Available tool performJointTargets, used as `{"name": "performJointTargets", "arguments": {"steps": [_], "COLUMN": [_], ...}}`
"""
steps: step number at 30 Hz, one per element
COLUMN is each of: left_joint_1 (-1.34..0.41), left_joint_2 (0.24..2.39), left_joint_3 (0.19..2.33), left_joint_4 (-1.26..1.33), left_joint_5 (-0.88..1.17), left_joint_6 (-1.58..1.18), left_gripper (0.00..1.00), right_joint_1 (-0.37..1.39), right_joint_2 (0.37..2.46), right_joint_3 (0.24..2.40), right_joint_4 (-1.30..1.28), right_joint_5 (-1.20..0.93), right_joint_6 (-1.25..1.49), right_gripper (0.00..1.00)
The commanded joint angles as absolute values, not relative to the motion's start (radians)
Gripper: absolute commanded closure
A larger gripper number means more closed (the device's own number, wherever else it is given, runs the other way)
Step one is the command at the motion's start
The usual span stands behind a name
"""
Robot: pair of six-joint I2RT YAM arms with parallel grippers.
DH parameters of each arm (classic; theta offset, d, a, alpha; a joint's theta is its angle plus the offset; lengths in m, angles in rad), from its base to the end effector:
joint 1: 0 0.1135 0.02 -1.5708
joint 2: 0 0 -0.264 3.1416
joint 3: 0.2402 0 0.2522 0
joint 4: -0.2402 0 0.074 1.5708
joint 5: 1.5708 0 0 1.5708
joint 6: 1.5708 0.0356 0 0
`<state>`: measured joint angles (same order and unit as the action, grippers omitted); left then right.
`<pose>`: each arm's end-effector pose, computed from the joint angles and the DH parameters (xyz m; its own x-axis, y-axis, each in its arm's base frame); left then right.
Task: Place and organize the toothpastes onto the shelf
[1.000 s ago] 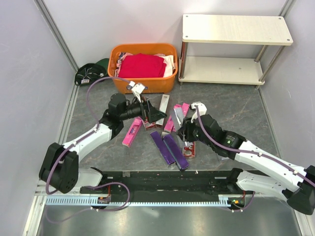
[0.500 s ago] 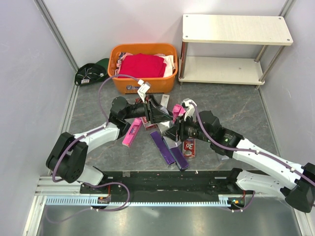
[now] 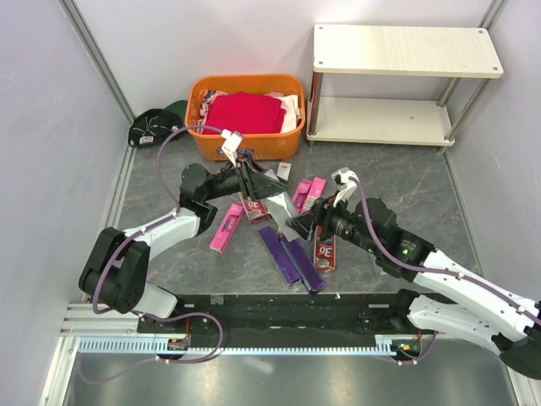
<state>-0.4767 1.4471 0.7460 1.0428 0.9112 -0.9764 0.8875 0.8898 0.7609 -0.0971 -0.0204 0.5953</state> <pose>0.2568 -0.1643 0.2954 -0.6143 -0.2542 -0.7470 0.7746 -0.0138 -0.6323 0.1328 0.1643 0.3221 -0.5590 0.2014 -0.8044 -0.5730 0.6073 0.5503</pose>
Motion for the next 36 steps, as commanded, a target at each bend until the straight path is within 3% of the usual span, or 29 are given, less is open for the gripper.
{"name": "performJointTargets", "arguments": {"steps": [1,14,15,19,20,21,23,24,25,28,32,36], "left_joint_1": [-0.434,-0.431,-0.431,-0.431,-0.43,-0.43,-0.426,-0.423,-0.422,-0.413,-0.402,-0.402], "left_joint_2": [1.457,1.523,1.525,1.525,1.525,1.522,1.52,1.508,1.5,1.435,1.342,1.256], "left_joint_3": [0.788,0.795,0.793,0.79,0.788,0.787,0.785,0.785,0.785,0.773,0.791,0.844], "left_joint_4": [1.143,1.305,1.307,1.307,1.307,1.304,1.273,1.253,1.227,1.044,0.703,0.242], "left_joint_5": [0.876,0.896,0.897,0.903,0.905,0.904,0.907,0.908,0.907,0.864,0.763,0.5], "left_joint_6": [-1.078,-1.21,-1.212,-1.207,-1.204,-1.201,-1.181,-1.167,-1.149,-1.04,-0.8,-0.588], "left_gripper": [0.76,0.77,0.77,0.75,0.73,0.71,0.57,0.49,0.34,0.1,0.03,0.0], "right_joint_1": [0.887,0.888,0.888,0.888,0.888,0.888,0.888,0.888,0.888,0.887,0.887,0.885], "right_joint_2": [0.835,0.876,0.873,0.854,0.853,0.851,0.85,0.847,0.842,0.822,0.804,0.798], "right_joint_3": [0.73,0.683,0.681,0.67,0.67,0.672,0.672,0.67,0.669,0.661,0.657,0.653], "right_joint_4": [-0.066,-0.014,-0.009,0.038,0.043,0.043,0.044,0.044,0.044,0.041,0.018,0.003], "right_joint_5": [0.035,0.017,0.023,0.026,0.023,0.02,0.015,0.017,0.018,0.047,0.095,0.126], "right_joint_6": [0.611,0.606,0.607,0.623,0.627,0.632,0.64,0.646,0.65,0.67,0.693,0.71], "right_gripper": [0.27,0.3,0.34,0.72,0.75,0.8,0.81,0.82,0.82,0.84,0.86,0.89]}}
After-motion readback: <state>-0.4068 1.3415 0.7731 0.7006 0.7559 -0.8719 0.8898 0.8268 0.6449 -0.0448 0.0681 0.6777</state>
